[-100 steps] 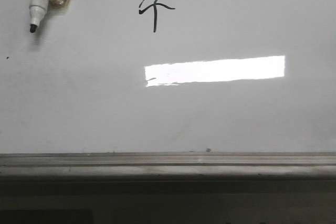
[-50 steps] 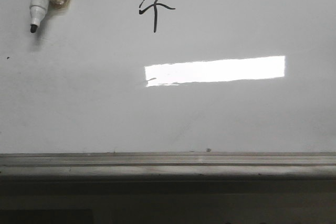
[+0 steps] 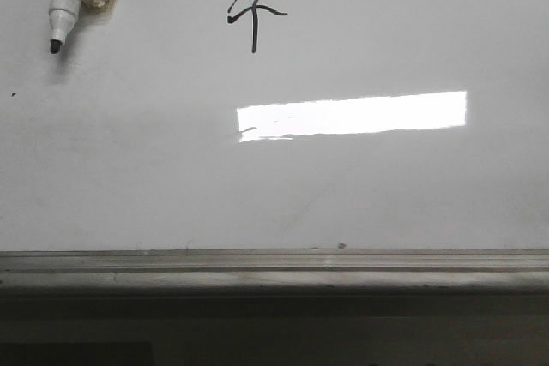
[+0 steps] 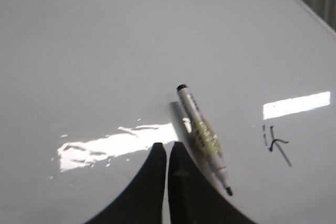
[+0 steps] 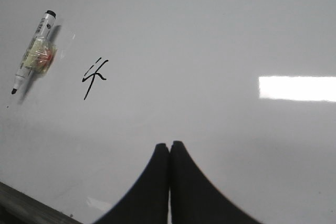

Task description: Write number 4 on whiteboard

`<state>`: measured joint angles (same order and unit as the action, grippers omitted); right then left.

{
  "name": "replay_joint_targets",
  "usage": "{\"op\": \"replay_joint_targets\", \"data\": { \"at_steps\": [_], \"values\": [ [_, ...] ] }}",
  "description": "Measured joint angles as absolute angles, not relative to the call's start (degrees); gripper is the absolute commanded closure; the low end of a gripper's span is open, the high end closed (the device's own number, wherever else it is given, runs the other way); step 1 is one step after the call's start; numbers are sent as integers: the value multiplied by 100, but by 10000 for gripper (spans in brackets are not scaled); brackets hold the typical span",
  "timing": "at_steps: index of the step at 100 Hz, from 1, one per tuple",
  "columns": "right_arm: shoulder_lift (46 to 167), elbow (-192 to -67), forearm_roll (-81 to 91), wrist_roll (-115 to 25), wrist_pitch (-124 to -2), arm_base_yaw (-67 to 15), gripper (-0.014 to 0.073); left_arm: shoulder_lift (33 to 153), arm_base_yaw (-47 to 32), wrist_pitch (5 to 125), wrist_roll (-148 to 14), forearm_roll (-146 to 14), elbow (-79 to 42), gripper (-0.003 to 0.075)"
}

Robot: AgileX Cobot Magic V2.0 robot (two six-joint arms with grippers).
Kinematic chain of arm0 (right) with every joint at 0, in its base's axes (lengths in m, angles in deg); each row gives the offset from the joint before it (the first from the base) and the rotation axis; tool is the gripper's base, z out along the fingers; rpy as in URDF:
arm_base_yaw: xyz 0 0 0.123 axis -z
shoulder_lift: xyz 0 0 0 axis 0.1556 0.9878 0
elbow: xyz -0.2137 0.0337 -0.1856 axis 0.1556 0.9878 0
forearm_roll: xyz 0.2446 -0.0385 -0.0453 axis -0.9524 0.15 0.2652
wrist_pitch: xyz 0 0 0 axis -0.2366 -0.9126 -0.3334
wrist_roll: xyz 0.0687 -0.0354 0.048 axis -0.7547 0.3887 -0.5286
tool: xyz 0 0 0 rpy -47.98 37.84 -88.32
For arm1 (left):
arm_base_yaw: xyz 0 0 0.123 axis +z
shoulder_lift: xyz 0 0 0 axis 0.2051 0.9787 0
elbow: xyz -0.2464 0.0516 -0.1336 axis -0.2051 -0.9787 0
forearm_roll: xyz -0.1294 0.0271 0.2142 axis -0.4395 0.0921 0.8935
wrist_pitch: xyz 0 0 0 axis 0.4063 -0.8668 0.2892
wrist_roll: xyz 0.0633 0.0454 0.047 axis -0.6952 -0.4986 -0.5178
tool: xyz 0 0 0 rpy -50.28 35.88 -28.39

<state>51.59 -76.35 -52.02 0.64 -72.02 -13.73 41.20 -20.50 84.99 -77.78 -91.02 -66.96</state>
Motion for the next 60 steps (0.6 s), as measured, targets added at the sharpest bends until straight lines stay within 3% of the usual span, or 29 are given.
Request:
{"op": "replay_joint_targets", "data": {
  "at_steps": [27,60],
  "values": [
    [5159,-7635,-5202,64,-7202,-1373,659,4125,-37,7278,-4131,-5488,-6884,741],
    [5159,-7635,-5202,64,-7202,-1373,659,3549,597,7241,-2852,-4177,-7573,741]
  ]
}}
